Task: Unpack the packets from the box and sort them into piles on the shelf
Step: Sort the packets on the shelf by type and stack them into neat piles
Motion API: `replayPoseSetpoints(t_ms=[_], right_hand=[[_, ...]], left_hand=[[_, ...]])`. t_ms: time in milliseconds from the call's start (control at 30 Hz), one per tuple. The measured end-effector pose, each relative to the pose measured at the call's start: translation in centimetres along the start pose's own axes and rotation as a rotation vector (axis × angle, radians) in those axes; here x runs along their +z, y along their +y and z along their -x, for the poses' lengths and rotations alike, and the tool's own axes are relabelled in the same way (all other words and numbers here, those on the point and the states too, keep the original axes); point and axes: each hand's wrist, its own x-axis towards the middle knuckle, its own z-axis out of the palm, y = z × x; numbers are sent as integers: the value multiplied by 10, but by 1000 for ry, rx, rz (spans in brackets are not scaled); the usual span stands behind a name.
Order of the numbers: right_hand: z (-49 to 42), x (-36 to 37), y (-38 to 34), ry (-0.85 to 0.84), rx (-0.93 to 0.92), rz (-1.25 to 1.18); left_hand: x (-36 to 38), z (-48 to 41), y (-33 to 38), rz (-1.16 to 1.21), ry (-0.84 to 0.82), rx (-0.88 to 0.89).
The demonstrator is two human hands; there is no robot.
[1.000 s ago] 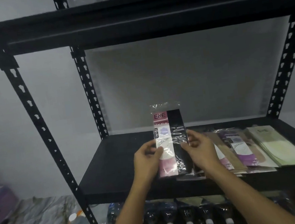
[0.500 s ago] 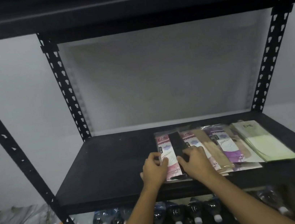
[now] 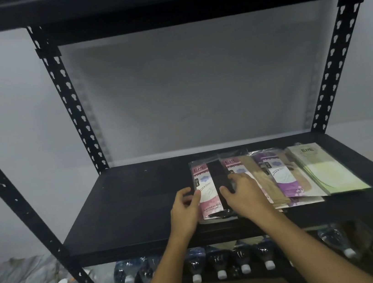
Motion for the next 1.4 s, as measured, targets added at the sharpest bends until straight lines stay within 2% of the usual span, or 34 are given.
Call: replayPoseSetpoints(t_ms=[167,333,500,633,1000,1400], right_hand=[[19,13,1,-63,3,-6],[20,18,1,-69,-7,4],[15,16,2,-72,17,-5],[18,14,6,-10,29,-32],[19,17,4,-75,-6,-87],[19,13,10,-59,-24,11]], left_hand=[[-4,12,-6,-70,-162,82],[-5,9,-4,-97,-207,78],[-3,7,-5,-113,-172,96],[-3,9,-7,-111,-146,93],[8,5,-1,47,-190,-11],[16,12,-1,31,-130,-2]])
